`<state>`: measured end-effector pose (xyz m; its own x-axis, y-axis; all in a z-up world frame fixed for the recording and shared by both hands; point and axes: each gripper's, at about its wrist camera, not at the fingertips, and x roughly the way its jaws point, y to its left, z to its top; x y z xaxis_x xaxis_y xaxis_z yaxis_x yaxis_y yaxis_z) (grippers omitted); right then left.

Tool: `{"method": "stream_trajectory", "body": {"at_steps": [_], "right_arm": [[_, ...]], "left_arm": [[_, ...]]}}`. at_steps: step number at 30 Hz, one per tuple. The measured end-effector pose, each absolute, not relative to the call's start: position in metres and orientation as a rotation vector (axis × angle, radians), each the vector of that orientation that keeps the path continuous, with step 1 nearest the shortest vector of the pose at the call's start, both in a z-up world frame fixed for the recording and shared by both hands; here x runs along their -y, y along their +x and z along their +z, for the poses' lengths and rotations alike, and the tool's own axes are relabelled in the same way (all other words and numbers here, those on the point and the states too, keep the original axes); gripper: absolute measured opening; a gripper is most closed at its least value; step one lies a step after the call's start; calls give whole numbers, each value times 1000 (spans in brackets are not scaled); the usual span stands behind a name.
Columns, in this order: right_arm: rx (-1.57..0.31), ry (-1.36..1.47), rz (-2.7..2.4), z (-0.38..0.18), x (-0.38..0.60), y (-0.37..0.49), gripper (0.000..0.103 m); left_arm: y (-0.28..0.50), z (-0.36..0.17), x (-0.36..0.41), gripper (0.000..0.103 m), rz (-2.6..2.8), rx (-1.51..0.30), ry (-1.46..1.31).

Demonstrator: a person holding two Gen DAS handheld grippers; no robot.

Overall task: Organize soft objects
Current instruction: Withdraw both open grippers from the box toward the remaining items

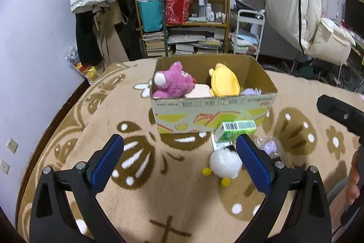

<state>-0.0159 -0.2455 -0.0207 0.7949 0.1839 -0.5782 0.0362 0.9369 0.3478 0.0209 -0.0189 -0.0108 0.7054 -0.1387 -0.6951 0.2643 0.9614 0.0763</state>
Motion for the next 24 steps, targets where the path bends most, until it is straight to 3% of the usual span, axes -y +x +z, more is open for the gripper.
{"method": "stream_trajectory", "body": {"at_steps": [24], "right_arm": [[-922,532,50,-85,267,1,103]], "left_arm": [[40,-53,45,98,-263,-891,269]]}}
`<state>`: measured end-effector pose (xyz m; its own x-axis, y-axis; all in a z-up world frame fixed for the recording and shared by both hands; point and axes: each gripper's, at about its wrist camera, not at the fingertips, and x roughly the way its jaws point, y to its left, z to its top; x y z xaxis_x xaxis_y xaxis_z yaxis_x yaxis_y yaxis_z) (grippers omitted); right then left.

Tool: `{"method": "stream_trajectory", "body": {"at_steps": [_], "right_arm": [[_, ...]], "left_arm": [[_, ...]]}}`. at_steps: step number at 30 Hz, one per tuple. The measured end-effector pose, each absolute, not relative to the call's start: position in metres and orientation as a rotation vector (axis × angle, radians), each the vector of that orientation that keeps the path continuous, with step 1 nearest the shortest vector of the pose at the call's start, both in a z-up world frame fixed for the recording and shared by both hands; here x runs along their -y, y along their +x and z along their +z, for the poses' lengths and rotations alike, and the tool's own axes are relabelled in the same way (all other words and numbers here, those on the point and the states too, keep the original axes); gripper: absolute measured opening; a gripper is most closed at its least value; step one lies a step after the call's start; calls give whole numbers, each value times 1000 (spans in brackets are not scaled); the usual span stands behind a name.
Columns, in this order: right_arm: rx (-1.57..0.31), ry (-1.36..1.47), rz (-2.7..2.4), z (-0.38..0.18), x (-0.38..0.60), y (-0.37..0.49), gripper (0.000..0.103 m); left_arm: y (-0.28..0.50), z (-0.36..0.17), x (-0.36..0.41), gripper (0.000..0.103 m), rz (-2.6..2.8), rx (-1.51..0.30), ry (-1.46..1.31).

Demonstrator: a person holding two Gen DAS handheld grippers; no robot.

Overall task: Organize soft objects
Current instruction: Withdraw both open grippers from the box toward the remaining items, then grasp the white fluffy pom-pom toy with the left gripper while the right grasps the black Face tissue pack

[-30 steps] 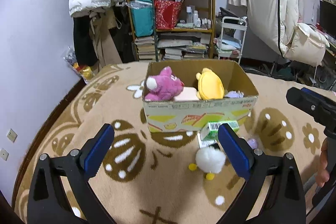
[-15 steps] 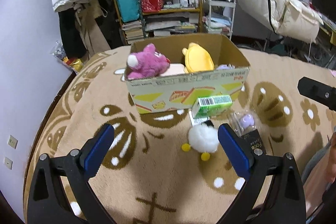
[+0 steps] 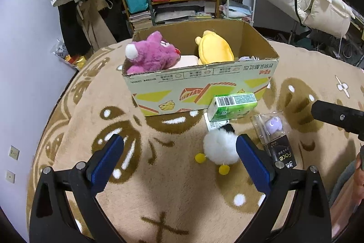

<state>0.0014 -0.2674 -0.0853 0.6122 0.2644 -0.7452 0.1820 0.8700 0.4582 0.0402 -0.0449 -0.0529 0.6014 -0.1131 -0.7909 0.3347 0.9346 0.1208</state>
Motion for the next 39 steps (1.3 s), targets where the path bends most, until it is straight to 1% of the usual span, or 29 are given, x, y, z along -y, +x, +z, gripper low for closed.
{"method": "stream_trajectory", "body": {"at_steps": [11,14,17,20,21,39], "right_arm": [[-1073,509,25,-114,259,21,100],[-1110,516,17,-123,260,26,95],[-1130,512,9,-128,260,30,94],[-1151,504,20,-133,257,35,86],[-1160,501,25,-135,255,36,85],[-1277,502,33,-163,246,45,83]], "left_arm": [[52,-77,71,98,-325,-935,331],[56,-86,80,98,-335,-950,357],[58,-95,87,98,-350,-977,380],[61,-103,91,98,-361,-1011,393],[62,-106,92,98,-363,-1021,394],[72,-139,103,98,-352,-1124,431]]}}
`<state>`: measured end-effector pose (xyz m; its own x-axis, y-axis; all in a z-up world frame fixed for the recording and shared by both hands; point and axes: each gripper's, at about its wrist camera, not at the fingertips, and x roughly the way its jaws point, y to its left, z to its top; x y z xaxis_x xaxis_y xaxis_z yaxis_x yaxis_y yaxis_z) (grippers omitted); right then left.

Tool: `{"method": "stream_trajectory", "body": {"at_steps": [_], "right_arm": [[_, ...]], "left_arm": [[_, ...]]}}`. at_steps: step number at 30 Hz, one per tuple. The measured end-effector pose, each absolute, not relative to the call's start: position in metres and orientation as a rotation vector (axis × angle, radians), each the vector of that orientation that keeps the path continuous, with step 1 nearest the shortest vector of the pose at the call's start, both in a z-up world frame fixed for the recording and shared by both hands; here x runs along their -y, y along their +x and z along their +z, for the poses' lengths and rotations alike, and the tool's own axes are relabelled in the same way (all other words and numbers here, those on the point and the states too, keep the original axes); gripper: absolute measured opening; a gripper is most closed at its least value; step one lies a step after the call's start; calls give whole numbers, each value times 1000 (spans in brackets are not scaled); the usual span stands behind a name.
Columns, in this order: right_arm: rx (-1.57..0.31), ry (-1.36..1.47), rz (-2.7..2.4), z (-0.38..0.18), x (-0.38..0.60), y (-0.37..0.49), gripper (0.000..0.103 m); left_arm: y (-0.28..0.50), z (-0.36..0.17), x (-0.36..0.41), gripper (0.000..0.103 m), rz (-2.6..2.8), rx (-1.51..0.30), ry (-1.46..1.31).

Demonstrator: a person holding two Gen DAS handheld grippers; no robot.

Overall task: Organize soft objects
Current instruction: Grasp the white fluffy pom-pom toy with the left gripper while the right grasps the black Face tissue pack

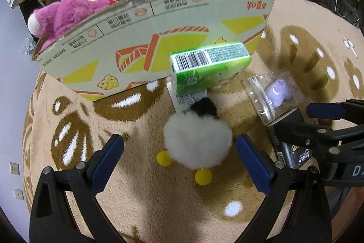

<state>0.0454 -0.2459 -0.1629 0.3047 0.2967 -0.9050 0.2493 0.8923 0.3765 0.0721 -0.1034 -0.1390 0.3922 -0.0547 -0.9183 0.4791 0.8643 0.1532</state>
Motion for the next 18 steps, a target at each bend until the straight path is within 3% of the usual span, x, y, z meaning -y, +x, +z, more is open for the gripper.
{"method": "stream_trajectory", "body": {"at_steps": [18], "right_arm": [[-1304,482,14,-174,236,49,83]], "left_arm": [[87,-164,101,98,-306,-1187,455]]}}
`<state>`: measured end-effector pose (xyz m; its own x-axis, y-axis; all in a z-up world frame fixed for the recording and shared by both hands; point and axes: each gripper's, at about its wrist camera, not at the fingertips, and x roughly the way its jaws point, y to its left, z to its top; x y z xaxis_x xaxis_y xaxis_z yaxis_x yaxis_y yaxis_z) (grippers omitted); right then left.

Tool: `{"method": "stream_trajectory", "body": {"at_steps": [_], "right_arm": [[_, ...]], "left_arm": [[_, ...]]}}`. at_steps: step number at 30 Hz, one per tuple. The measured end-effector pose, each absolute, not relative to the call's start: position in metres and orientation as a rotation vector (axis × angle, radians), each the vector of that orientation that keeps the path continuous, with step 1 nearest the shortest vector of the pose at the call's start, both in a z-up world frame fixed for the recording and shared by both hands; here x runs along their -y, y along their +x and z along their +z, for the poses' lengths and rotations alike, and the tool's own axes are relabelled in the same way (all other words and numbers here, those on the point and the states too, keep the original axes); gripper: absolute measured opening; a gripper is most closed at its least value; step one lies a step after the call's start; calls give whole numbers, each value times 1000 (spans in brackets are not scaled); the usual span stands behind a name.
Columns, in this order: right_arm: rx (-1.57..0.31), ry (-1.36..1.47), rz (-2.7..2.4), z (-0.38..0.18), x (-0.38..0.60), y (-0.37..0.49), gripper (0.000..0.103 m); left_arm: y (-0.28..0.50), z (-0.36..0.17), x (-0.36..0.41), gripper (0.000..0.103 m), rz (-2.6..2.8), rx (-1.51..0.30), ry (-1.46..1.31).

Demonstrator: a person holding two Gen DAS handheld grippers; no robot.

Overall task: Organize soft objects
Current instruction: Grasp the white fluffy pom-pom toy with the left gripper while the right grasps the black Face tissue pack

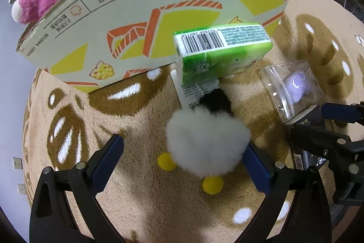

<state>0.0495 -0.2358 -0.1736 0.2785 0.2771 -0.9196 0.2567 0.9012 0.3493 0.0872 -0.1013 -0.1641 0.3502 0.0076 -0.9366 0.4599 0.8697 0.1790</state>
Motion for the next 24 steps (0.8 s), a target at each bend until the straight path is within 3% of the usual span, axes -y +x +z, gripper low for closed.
{"method": "stream_trajectory", "body": {"at_steps": [9,13,18,24], "right_arm": [[-1307,488,15,-177,232,51,83],[-1315,465,-2,-177,231,50,75],[-1314,462,-14,-177,233,48,65],[-1300,472,-26,-174,238,44,53]], "left_arm": [[91,-170,108,98,-302,-1166,475],[89,-169,115,96,-317,-1154,474],[85,-168,123,76,-373,-1151,461],[81,-164,130,40,-441,-1177,411]]}}
